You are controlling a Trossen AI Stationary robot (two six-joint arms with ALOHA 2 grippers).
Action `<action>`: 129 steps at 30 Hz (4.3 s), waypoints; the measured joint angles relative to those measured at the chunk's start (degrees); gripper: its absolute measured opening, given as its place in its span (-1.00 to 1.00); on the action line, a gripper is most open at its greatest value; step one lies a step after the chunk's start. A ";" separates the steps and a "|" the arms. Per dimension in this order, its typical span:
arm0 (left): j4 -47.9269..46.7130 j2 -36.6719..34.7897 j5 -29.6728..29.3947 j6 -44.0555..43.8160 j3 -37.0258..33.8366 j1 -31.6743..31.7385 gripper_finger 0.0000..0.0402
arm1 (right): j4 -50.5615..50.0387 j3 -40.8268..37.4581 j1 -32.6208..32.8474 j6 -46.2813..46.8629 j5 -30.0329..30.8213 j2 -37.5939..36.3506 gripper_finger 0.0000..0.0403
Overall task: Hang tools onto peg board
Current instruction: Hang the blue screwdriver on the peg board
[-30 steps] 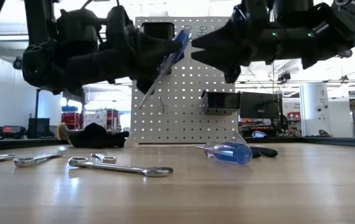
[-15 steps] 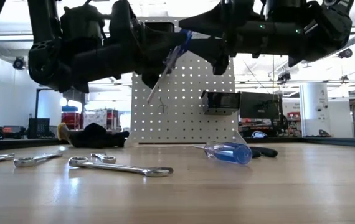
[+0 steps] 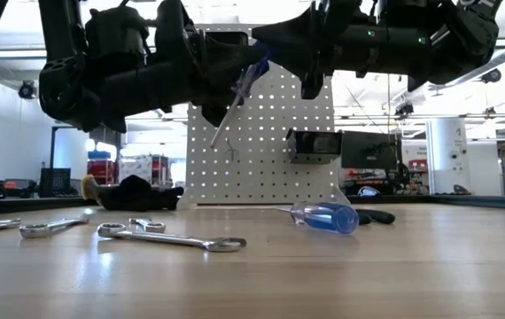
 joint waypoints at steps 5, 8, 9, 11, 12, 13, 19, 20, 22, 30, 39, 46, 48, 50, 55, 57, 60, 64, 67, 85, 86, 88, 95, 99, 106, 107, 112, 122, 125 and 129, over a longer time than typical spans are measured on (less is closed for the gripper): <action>-0.03 0.02 0.00 0.06 -0.04 0.02 -0.51 | -0.03 -0.02 0.00 0.16 0.04 0.00 -0.61; -0.79 0.02 0.00 0.07 -0.04 0.02 -0.51 | -0.36 -0.04 0.00 0.43 0.06 0.00 -0.61; -1.09 0.02 0.00 0.05 -0.04 0.02 -0.51 | -0.48 -0.09 0.00 0.54 0.07 0.00 -0.61; -1.35 0.02 0.00 -0.27 -0.04 0.02 -0.51 | -0.59 -0.11 0.00 0.62 0.08 0.00 -0.61; -1.42 0.02 0.00 -0.54 -0.04 0.02 -0.50 | -0.59 -0.11 0.00 0.66 0.09 0.00 -0.61; -1.46 0.02 0.00 -0.83 -0.04 0.02 -0.46 | -0.62 -0.11 0.00 0.66 0.11 0.00 -0.61; -2.49 0.02 -0.13 -0.83 -0.04 0.04 -0.20 | -0.66 -0.11 0.00 1.06 0.11 0.00 -0.61; -2.81 0.02 -0.13 -0.83 -0.05 0.04 -0.20 | -0.81 -0.11 0.00 1.05 0.11 0.00 -0.61; -3.73 0.02 -0.13 -0.83 -0.05 0.04 -0.20 | -1.93 -0.11 0.02 1.03 0.12 -0.25 -0.61; -8.04 0.00 0.46 -0.92 -0.12 0.09 -0.20 | -9.89 -0.11 -0.07 -0.93 3.08 -5.17 -0.61; -5.44 -4.78 0.46 -0.79 -6.27 0.95 -0.19 | -28.60 -0.07 -0.10 -3.08 6.50 -17.60 -0.61; -5.69 -12.44 -3.71 -0.83 -15.66 1.40 -0.19 | -41.34 -0.08 -0.10 -3.48 7.14 -28.45 -0.61; -5.60 -14.61 -5.12 -0.83 -17.62 1.40 -0.19 | -44.87 -0.07 -0.13 -3.48 8.42 -31.48 -0.61; -5.76 -17.03 -6.63 -0.84 -19.73 1.38 -0.19 | -46.85 0.00 -0.17 -3.25 9.62 -33.85 -0.61; -5.99 -20.93 -8.70 -1.29 -22.23 1.46 -0.19 | -51.36 -0.09 -0.38 -2.80 12.04 -37.93 -0.61; -7.08 -21.85 -8.68 -1.77 -22.80 1.44 -0.19 | -51.08 -0.04 -0.59 -2.79 12.19 -38.75 -0.61; -8.82 -22.17 -8.93 -2.74 -22.55 1.44 -0.19 | -51.64 -0.02 -1.20 -2.73 12.20 -39.97 -0.61; -9.13 -22.08 -10.05 -3.76 -22.47 1.46 -0.19 | -58.21 3.70 -2.28 -2.59 12.20 -40.58 -0.61; -9.18 -22.17 -10.13 -3.86 -22.47 1.51 -0.19 | -65.95 8.63 -3.18 -3.75 12.20 -40.04 -0.61; -14.90 -22.49 -9.93 -9.72 -22.07 1.53 -0.19 | -83.64 38.50 -15.77 -19.22 12.17 -32.34 -0.61; -14.86 -22.49 -9.92 -10.09 -22.03 1.53 -0.19 | -84.87 40.68 -16.94 -20.04 12.17 -31.77 -0.61; -14.88 -22.51 -9.92 -10.31 -21.89 1.51 -0.19 | -86.97 45.25 -19.16 -21.64 12.17 -30.35 -0.61; -14.80 -22.51 -9.90 -10.29 -21.66 1.49 -0.19 | -95.42 60.13 -26.18 -23.82 9.28 -23.72 -0.61; -14.81 -22.49 -9.90 -10.29 -21.66 1.49 -0.19 | -100.04 67.58 -29.74 -22.34 3.07 -19.71 -0.61; -15.03 -22.49 -9.65 -10.27 -21.66 1.38 -0.19 | -108.68 80.84 -32.45 -22.19 1.35 -12.72 -0.61; -15.24 -22.49 -9.64 -10.27 -21.66 1.38 -0.19 | -109.86 82.47 -32.58 -22.30 1.32 -11.90 -0.61; -17.02 -22.47 -9.64 -9.82 -21.68 1.38 -0.19 | -114.98 89.36 -32.62 -22.32 0.88 -8.69 -0.61; -17.31 -22.47 -9.60 -8.78 -21.68 1.38 -0.19 | -119.91 94.47 -33.05 -22.22 0.86 -4.46 -0.61; -17.30 -22.47 -9.55 -8.76 -21.68 1.38 -0.19 | -121.12 94.47 -33.83 -21.45 0.92 -3.28 -0.61; -17.59 -22.47 -9.53 -8.80 -21.68 1.38 -0.19 | -122.92 94.44 -35.40 -20.22 0.77 -1.92 -0.61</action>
